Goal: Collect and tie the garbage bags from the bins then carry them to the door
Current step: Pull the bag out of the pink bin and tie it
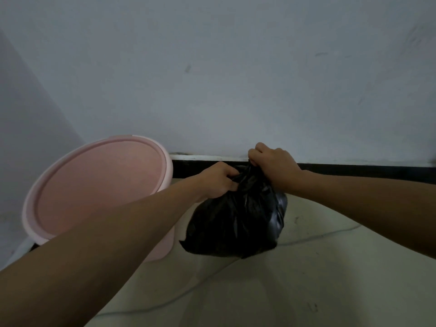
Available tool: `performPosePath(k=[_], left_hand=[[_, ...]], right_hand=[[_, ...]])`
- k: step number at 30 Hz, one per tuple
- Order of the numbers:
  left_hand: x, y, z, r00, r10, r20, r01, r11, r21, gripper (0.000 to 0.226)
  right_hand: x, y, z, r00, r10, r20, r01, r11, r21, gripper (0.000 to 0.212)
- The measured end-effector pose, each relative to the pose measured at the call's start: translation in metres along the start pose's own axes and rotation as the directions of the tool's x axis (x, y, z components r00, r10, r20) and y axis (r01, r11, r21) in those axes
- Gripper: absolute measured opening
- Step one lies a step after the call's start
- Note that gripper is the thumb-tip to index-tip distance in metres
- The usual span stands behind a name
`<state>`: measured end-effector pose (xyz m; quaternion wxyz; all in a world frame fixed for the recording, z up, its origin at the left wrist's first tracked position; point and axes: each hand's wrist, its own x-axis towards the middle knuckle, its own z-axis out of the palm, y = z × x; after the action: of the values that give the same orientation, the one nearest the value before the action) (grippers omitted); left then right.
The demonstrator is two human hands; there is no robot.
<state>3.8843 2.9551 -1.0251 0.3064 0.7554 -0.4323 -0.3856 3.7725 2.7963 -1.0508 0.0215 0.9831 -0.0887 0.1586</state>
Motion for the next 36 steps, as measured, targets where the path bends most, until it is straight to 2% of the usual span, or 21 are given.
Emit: performPosePath(k=[2, 5, 6, 7, 9, 10, 11, 13, 16, 18, 19, 21, 23, 25, 29, 32, 33, 36], left_hand=[[-0.002, -0.002, 0.001, 1.0, -0.02, -0.001, 0.02, 0.998, -0.061, 0.016], [-0.005, -0.012, 0.005, 0.996, -0.087, -0.034, 0.084, 0.993, -0.079, 0.018], [-0.006, -0.016, 0.007, 0.993, -0.11, -0.03, 0.108, 0.992, -0.064, 0.018], [-0.007, -0.021, 0.009, 0.991, -0.135, -0.02, 0.135, 0.99, -0.037, 0.019], [-0.008, -0.031, 0.012, 0.979, -0.202, -0.002, 0.202, 0.979, 0.021, 0.021], [-0.009, -0.035, 0.014, 0.97, -0.244, 0.015, 0.243, 0.97, 0.024, 0.019], [-0.009, -0.038, 0.014, 0.959, -0.281, 0.035, 0.281, 0.96, 0.019, 0.015], [-0.007, -0.04, 0.016, 0.947, -0.318, 0.041, 0.319, 0.948, -0.013, 0.006], [0.006, -0.041, 0.02, 0.959, -0.245, -0.141, 0.23, 0.966, -0.115, 0.009], [0.019, -0.038, 0.023, 0.961, -0.12, -0.247, 0.118, 0.993, -0.025, 0.008], [0.024, -0.036, 0.023, 0.969, -0.07, -0.236, 0.084, 0.995, 0.05, 0.013], [0.033, -0.029, 0.028, 0.992, -0.03, -0.126, 0.052, 0.983, 0.177, 0.026], [0.038, -0.025, 0.037, 1.0, -0.003, -0.03, 0.012, 0.947, 0.321, 0.018], [0.041, -0.025, 0.048, 0.999, 0.036, -0.031, -0.019, 0.901, 0.434, 0.012], [0.043, -0.029, 0.052, 0.993, 0.051, -0.108, 0.001, 0.898, 0.439, 0.017], [0.042, -0.03, 0.044, 0.989, -0.019, -0.145, 0.08, 0.9, 0.428, 0.008], [0.042, -0.031, 0.041, 0.986, -0.044, -0.159, 0.107, 0.905, 0.412, 0.003], [0.037, -0.03, 0.033, 0.973, -0.138, -0.185, 0.185, 0.945, 0.269, 0.01]], right_hand=[[-0.001, 0.002, 0.002, 1.0, -0.011, -0.027, 0.013, 0.998, 0.057, 0.026], [-0.007, 0.003, 0.006, 0.994, 0.084, 0.073, -0.104, 0.939, 0.327, 0.03], [-0.009, 0.001, 0.007, 0.976, 0.16, 0.15, -0.211, 0.869, 0.448, 0.027], [-0.011, 0.0, 0.006, 0.936, 0.238, 0.261, -0.348, 0.748, 0.565, 0.019], [-0.013, -0.004, 0.002, 0.776, 0.327, 0.54, -0.631, 0.441, 0.639, 0.02], [-0.015, -0.005, 0.002, 0.703, 0.33, 0.63, -0.711, 0.32, 0.626, 0.021], [-0.017, -0.006, 0.0, 0.66, 0.349, 0.665, -0.749, 0.24, 0.618, 0.018], [-0.019, -0.004, -0.003, 0.621, 0.402, 0.673, -0.765, 0.122, 0.633, 0.015], [-0.019, -0.003, -0.008, 0.562, 0.462, 0.686, -0.769, -0.014, 0.639, 0.014], [-0.019, -0.002, -0.01, 0.53, 0.509, 0.678, -0.762, -0.066, 0.645, 0.013], [-0.018, -0.003, -0.011, 0.521, 0.529, 0.669, -0.755, -0.08, 0.651, 0.012], [-0.018, 0.0, -0.013, 0.51, 0.557, 0.655, -0.741, -0.102, 0.663, 0.012], [-0.019, 0.003, -0.015, 0.506, 0.563, 0.653, -0.733, -0.118, 0.67, 0.014], [-0.022, 0.008, -0.016, 0.507, 0.56, 0.655, -0.732, -0.121, 0.67, 0.014], [-0.029, 0.014, -0.014, 0.492, 0.536, 0.686, -0.752, -0.135, 0.645, 0.012], [-0.032, 0.015, -0.009, 0.478, 0.506, 0.718, -0.773, -0.147, 0.618, 0.011], [-0.031, 0.015, -0.008, 0.474, 0.502, 0.723, -0.775, -0.153, 0.613, 0.011], [-0.028, 0.017, -0.008, 0.459, 0.523, 0.718, -0.763, -0.183, 0.62, 0.014]])
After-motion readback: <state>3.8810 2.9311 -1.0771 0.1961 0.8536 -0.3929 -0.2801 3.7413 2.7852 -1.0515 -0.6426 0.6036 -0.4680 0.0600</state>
